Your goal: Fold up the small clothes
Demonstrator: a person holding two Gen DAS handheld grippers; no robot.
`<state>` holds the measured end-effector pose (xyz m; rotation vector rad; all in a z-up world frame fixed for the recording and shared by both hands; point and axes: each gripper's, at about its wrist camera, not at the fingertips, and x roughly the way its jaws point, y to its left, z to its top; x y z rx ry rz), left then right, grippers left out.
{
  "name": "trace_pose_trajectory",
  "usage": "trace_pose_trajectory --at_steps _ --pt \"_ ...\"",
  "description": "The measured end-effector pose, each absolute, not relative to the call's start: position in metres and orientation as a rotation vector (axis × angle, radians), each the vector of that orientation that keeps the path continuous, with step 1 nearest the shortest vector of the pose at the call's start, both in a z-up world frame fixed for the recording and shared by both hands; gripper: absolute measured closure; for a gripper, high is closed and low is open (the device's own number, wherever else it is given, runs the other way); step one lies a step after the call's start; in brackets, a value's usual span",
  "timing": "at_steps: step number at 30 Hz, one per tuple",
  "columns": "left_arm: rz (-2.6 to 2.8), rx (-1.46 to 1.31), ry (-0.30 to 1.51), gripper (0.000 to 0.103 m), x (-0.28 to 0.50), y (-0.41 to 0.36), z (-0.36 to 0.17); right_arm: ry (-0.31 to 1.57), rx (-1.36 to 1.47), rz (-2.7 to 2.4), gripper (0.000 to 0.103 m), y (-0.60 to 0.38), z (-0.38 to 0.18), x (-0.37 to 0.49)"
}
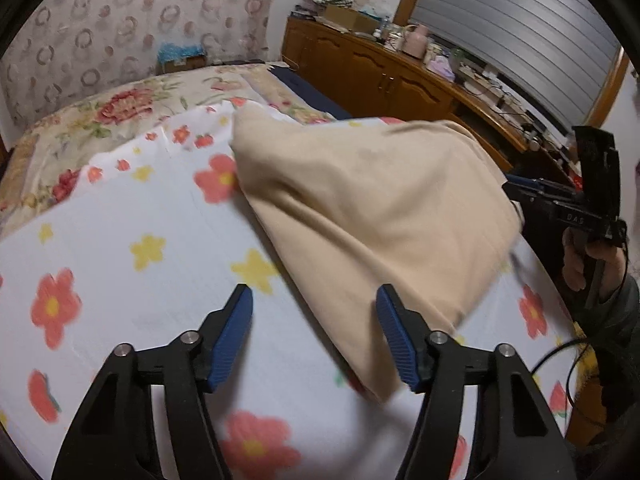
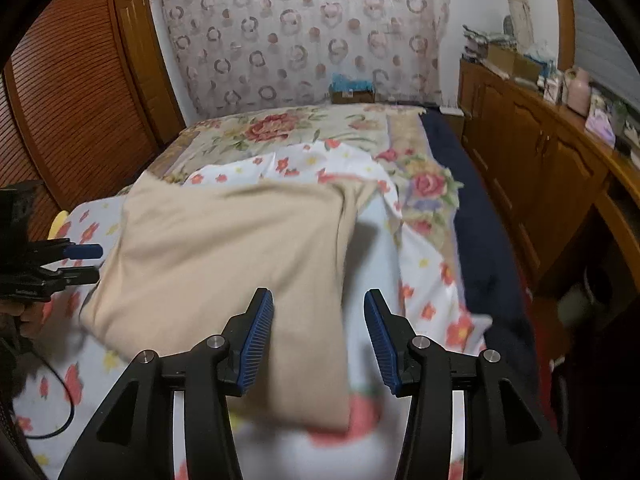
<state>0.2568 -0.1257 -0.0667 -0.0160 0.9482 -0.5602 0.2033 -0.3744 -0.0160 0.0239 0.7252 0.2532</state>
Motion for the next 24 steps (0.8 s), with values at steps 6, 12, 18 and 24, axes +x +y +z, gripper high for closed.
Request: trace_pose_trajectory --at_steps 6,12,18,24 --pt "-0.601 -0.001 0.972 0.058 0.237 -0.133 -0.072 0.762 0.07 0.271 0.054 -0.385 -0.023 0.196" --pt "-0.632 0.004 0.966 0.072 0.228 -0.14 -0.069 0.76 0.111 0.292 0.054 -0.387 -0.02 0.203" --pt "-0.645 0.019 0.963 0.079 0.222 -0.144 -0.07 0.756 0.121 0.354 0.054 -0.382 -0.028 0.197" --pt "-0.638 0.042 0.95 0.096 0.222 -0.145 -0.069 0.755 0.089 0.399 0.091 -0.374 -0.034 0.196"
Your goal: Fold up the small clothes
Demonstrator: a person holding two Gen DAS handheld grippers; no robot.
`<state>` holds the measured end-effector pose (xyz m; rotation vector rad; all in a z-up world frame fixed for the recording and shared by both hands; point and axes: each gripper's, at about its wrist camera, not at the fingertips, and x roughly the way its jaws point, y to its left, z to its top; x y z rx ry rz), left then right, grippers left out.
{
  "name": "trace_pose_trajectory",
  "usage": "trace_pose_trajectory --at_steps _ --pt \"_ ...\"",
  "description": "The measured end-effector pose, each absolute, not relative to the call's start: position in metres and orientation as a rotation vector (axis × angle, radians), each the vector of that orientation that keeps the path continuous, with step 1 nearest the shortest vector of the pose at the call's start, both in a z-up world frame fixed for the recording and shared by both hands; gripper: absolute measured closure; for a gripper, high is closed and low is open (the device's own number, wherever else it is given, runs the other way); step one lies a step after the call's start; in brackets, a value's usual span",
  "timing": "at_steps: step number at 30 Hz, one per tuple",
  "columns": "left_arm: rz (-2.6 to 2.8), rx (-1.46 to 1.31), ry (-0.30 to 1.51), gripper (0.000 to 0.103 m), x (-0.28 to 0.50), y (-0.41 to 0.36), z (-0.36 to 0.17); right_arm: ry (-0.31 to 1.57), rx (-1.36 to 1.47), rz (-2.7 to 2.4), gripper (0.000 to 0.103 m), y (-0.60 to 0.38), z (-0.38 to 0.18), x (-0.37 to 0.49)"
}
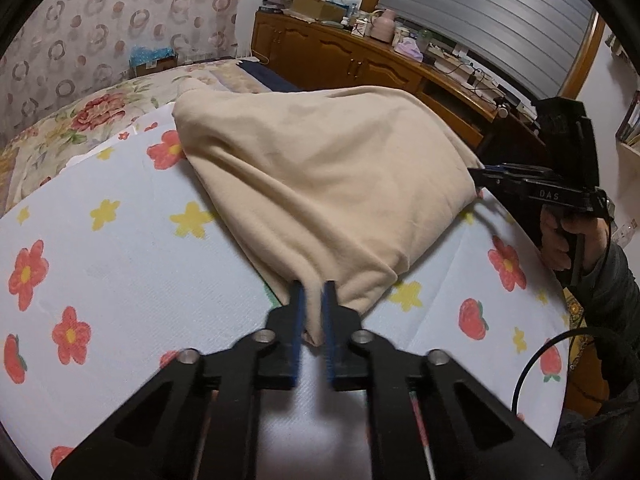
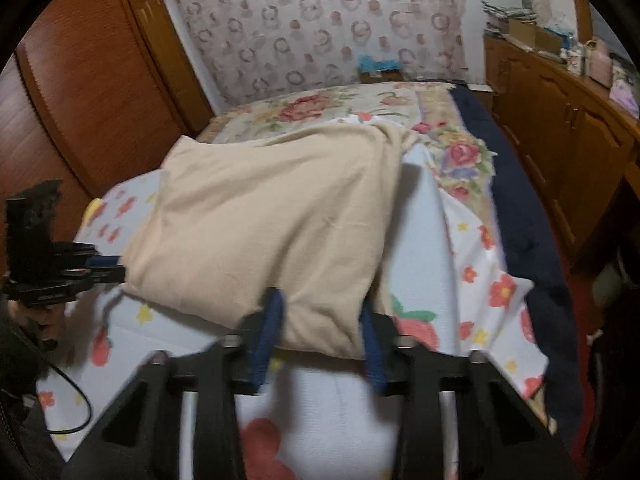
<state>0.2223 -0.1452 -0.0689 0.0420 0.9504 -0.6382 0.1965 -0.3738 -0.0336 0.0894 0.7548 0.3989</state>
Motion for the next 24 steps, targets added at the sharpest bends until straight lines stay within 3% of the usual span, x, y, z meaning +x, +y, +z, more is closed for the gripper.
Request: trace_pose_trajectory --at_steps 3,11,14,15,17,21,24 --pt "-0.611 0.041 0.927 0.098 0.219 -0.137 -0.062 0.723 0.035 0.378 0.096 -0.374 -0.029 0.192" --pt "-0.576 0.063 0.947 0.098 0.21 -0.129 -0.063 0.712 0.013 0.362 0.096 -0.383 -0.035 0.193" --pt "-0.56 0.032 0.944 0.094 0.214 -0.124 -0.062 0.719 0.012 0.351 0.096 -0.381 -0.032 0.194" --pt "-0.557 0.027 0.939 0.088 0.216 -0.122 -0.061 0.715 0.012 0.356 0.093 -0.38 -0.03 0.194" --pt "-0.549 0.018 0.913 0.062 0.222 -0.118 -0.055 0.7 -0.011 0.338 0.085 -0.38 -0.021 0.193" --pt "-0.533 0.001 0.873 0.056 0.243 -0.118 -0.044 0.667 -0.019 0.287 0.053 -0.385 -0.011 0.201" --pt "-0.524 0.002 0.864 0.046 0.268 -0.122 -0.043 0.66 -0.022 0.294 0.045 -0.381 -0.007 0.22"
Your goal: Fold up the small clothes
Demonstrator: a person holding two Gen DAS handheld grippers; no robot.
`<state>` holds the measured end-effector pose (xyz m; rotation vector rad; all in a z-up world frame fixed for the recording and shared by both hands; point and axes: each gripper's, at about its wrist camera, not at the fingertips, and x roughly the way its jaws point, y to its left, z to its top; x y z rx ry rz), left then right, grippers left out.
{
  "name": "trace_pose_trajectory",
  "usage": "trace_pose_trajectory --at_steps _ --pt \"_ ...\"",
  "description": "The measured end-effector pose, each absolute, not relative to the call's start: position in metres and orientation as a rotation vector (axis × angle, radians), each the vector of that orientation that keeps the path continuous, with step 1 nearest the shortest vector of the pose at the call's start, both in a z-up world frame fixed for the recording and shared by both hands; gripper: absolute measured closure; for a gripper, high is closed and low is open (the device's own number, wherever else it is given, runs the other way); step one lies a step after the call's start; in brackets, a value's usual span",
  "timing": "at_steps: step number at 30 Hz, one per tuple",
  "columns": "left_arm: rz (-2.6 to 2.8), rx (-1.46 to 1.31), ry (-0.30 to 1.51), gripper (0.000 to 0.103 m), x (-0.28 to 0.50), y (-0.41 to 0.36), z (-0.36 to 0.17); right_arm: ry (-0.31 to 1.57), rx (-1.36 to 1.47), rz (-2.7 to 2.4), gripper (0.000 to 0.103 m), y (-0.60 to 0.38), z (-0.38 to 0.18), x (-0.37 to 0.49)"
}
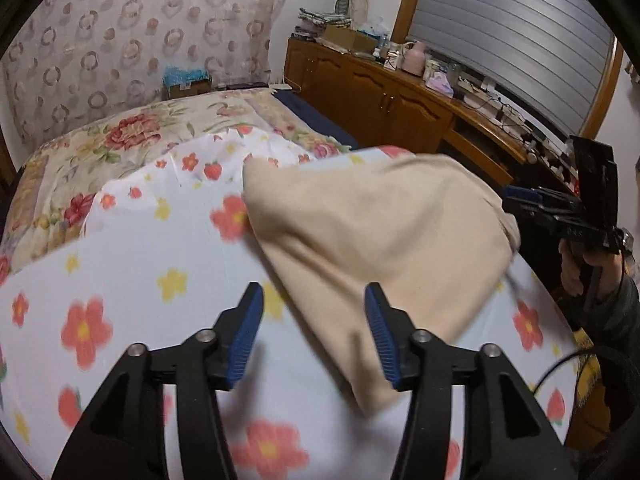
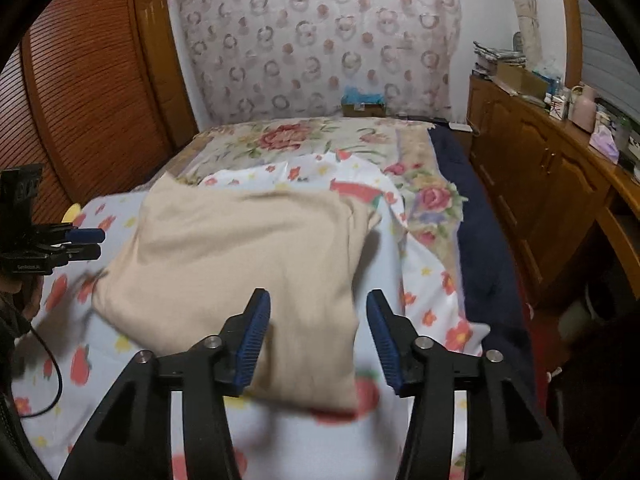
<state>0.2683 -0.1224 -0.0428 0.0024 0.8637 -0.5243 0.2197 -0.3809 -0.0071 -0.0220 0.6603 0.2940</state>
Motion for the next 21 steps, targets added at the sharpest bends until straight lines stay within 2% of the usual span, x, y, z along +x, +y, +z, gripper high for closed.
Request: trace_pose_trajectory --at_steps 2,4,13,21 --pt "-0.509 0.01 0.885 0.036 0.29 -0.126 -0.048 0.675 -0.021 0.286 0.044 -0.376 -0.011 0.24" --pt "-0.49 0.001 0.91 0.033 0.31 -0.127 -0.055 0.691 -0.018 0.28 0.043 -0.371 -0.016 0.259" --pt "-0.484 -0.069 0.98 0.032 0.347 -0.127 -0.074 0.782 0.006 0.308 0.043 -0.361 -0.031 0.3" --pt "-0.483 -0.042 0.945 0.034 0.346 -0.133 -0.074 0.776 -0.004 0.319 0.043 -0.368 -0.03 0.298"
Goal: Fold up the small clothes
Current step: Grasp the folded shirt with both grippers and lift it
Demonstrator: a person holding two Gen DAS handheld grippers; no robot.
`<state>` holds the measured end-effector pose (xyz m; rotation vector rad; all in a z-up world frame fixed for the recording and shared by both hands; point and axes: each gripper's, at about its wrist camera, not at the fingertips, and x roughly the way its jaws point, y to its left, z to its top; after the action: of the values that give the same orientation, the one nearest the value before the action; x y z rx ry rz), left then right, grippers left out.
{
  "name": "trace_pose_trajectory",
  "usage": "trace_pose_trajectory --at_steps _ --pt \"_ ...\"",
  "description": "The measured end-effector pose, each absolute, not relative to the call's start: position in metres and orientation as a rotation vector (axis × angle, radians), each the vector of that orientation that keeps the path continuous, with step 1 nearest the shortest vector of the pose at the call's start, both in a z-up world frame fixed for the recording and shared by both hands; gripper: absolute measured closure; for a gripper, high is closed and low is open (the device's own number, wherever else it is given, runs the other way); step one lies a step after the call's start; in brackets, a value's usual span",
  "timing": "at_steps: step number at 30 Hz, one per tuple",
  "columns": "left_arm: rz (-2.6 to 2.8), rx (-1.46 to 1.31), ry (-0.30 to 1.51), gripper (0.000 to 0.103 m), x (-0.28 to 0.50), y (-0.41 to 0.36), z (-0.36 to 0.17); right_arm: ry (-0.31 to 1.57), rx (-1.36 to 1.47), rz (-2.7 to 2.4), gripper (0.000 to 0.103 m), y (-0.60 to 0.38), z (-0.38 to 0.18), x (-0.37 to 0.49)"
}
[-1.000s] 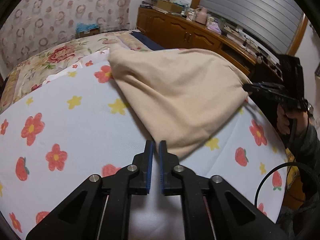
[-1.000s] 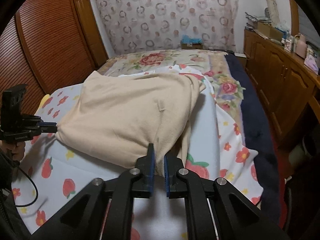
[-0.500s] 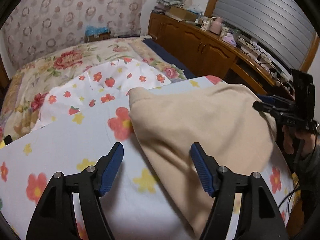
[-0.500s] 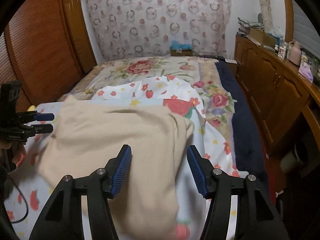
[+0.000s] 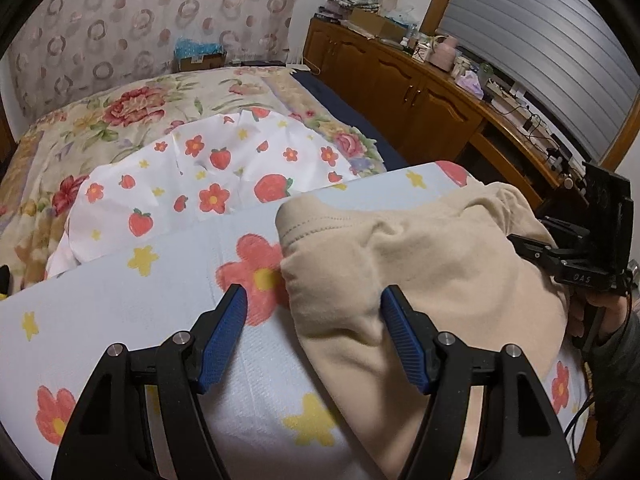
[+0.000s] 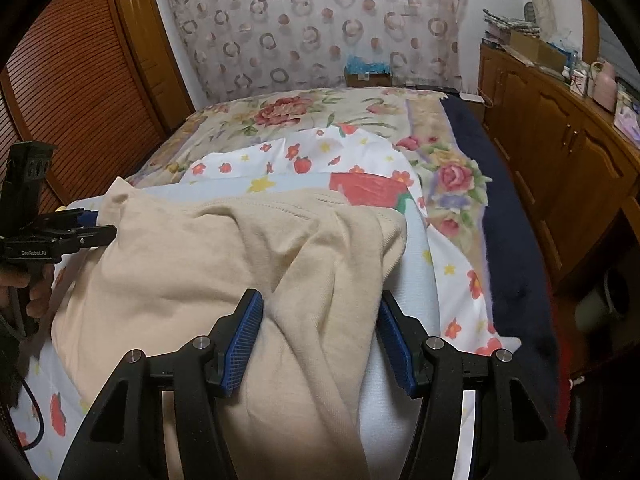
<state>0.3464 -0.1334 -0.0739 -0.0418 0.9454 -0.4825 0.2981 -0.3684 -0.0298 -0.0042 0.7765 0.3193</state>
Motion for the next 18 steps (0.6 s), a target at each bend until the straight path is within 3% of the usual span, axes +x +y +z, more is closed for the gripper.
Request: trace_pose_trajectory --at_steps 2,4,5,6,8,18 --pt "-0.513 -0.044 0.944 0.06 0.346 -0.135 -0.073 0.775 -0.003 0.327 0.043 -0.369 -0.031 0.297" --pt "-0.541 -0.058 0.954 0.073 0.346 -0.137 -0.073 0.775 0.006 0.357 0.054 -0.368 -0.032 0.295" --pt "-0.55 -0.059 0.95 0.084 0.345 -0.137 -0.072 0.776 0.009 0.375 0.065 -0.367 -0.032 0.294" --pt "-0.563 -0.061 0.948 0.087 0.344 -0.139 -0.071 0.772 0.002 0.385 0.08 -0.366 -0.031 0.292" --pt "-0.568 -0.052 0.925 0.09 0.339 -0.14 -0.064 0.756 -0.027 0.399 0.087 -0.362 -0.028 0.287" --pt "-0.568 -0.107 0.687 0.091 0.271 -0.109 0.023 0.504 -0.075 0.413 0.089 -0.343 0.041 0.234"
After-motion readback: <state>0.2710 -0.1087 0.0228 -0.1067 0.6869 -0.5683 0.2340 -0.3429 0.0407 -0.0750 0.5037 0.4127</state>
